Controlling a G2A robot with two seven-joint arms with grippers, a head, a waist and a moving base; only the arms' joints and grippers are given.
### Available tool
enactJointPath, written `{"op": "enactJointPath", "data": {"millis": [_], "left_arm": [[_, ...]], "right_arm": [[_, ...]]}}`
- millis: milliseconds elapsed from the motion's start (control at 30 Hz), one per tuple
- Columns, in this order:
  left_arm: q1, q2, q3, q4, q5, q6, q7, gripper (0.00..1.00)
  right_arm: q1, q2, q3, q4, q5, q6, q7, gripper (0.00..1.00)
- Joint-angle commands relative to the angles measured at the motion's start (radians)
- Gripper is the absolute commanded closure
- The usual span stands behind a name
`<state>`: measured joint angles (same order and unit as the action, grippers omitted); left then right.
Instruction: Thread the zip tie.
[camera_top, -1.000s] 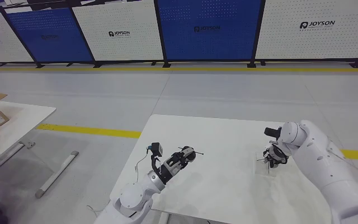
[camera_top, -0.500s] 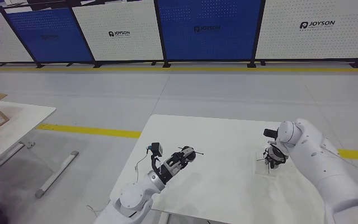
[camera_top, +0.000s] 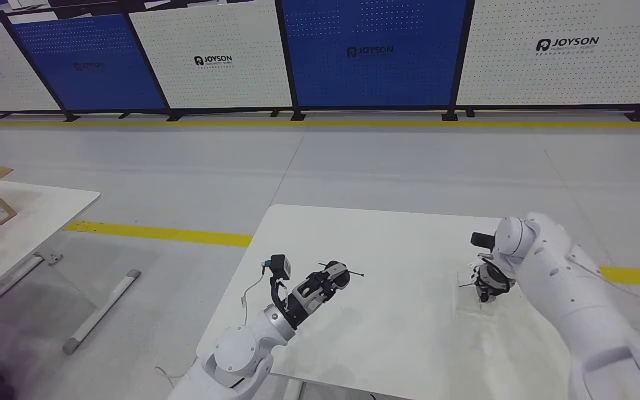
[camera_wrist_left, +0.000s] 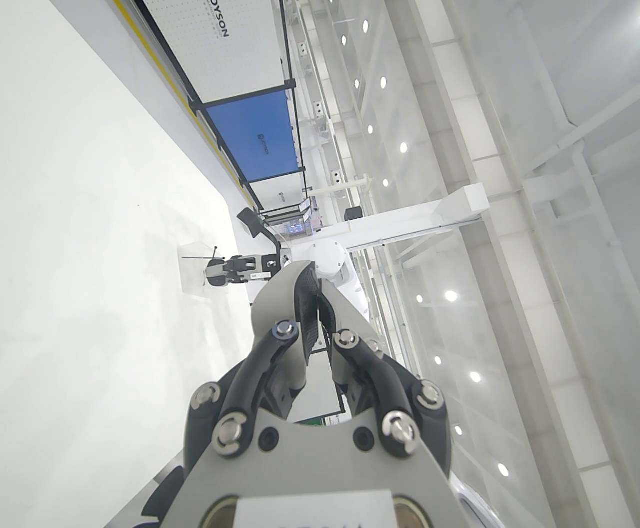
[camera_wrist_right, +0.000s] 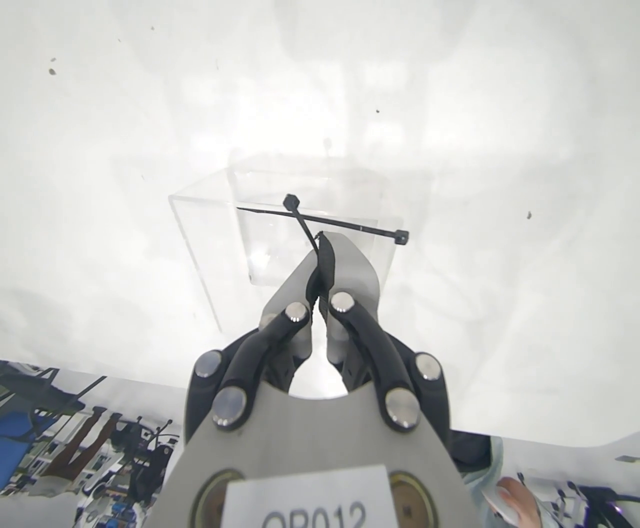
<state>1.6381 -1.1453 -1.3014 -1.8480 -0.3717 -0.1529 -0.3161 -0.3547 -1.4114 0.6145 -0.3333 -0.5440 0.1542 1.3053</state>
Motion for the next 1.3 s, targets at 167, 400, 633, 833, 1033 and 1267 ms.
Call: {"op": "enactJointPath", "data": {"millis": [167, 400, 633, 833, 1033, 1267], "left_arm": [[0.0, 0.0, 0.0, 0.0, 0.0, 0.0, 0.0, 1.0], [0.0, 0.0, 0.0, 0.0, 0.0, 0.0, 0.0, 1.0], [0.0, 0.0, 0.0, 0.0, 0.0, 0.0, 0.0, 1.0], [0.0, 0.0, 0.0, 0.0, 0.0, 0.0, 0.0, 1.0], [0.0, 0.0, 0.0, 0.0, 0.0, 0.0, 0.0, 1.0], [0.0, 0.0, 0.0, 0.0, 0.0, 0.0, 0.0, 1.0]], "right_arm": [[0.006, -0.011, 0.002, 0.021, -0.004, -0.016, -0.009, 1.0], [0.014, -0.012, 0.015, 0.032, 0.006, -0.066, -0.007, 1.0], [0.011, -0.012, 0.018, 0.029, -0.006, -0.064, -0.004, 1.0], [0.009, -0.014, 0.023, 0.027, -0.008, -0.074, 0.002, 0.89], [0.011, -0.015, 0.03, 0.033, -0.009, -0.072, 0.0, 0.86], [0.012, -0.016, 0.037, 0.037, -0.012, -0.071, -0.004, 0.82]]}}
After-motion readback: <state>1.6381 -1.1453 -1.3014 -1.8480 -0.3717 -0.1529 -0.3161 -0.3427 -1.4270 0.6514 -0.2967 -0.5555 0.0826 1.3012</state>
